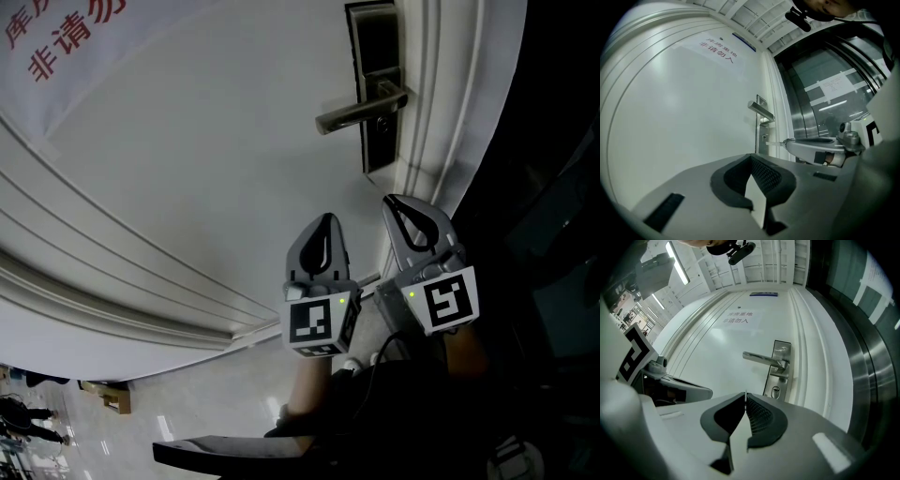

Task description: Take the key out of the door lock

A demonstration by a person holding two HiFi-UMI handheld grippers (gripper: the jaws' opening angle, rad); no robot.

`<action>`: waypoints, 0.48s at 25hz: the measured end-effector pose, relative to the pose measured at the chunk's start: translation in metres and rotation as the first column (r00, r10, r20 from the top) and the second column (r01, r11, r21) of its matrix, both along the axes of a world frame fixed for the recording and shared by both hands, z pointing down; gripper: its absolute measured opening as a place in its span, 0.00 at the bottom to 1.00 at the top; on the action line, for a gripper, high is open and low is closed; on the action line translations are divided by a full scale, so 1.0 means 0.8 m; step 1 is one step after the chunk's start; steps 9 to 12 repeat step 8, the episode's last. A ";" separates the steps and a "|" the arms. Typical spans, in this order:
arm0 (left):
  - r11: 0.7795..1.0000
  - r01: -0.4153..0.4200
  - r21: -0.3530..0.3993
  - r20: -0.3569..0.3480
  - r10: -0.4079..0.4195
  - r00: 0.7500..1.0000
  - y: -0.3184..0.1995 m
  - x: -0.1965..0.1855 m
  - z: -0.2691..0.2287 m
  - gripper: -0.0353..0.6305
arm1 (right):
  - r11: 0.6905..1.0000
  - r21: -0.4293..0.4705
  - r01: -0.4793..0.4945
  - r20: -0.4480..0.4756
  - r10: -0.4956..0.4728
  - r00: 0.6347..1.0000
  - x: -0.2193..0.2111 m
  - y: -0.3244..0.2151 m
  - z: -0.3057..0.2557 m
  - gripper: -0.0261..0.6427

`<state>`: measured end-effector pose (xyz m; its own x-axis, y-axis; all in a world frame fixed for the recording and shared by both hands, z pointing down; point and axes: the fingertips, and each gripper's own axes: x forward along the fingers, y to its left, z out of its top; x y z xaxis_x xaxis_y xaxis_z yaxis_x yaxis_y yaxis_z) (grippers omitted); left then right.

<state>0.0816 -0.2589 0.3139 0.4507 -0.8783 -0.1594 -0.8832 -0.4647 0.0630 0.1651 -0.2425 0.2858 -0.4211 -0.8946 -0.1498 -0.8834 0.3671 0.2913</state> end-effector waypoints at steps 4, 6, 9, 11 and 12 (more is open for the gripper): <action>1.000 -0.003 -0.007 -0.002 0.003 1.000 0.001 0.001 -0.002 0.05 | 1.000 0.003 0.003 -0.009 -0.003 1.000 -0.001 0.000 0.000 0.06; 1.000 -0.008 0.006 0.003 0.008 1.000 0.001 0.002 -0.002 0.05 | 1.000 0.009 -0.001 -0.017 0.001 1.000 -0.002 0.000 0.000 0.06; 1.000 -0.013 0.008 0.002 0.013 1.000 0.001 0.003 -0.002 0.05 | 1.000 0.011 -0.004 -0.024 0.005 1.000 -0.003 0.000 0.000 0.06; 1.000 -0.013 0.008 0.002 0.013 1.000 0.001 0.003 -0.002 0.05 | 1.000 0.011 -0.004 -0.024 0.005 1.000 -0.003 0.000 0.000 0.06; 1.000 -0.013 0.008 0.002 0.013 1.000 0.001 0.003 -0.002 0.05 | 1.000 0.011 -0.004 -0.024 0.005 1.000 -0.003 0.000 0.000 0.06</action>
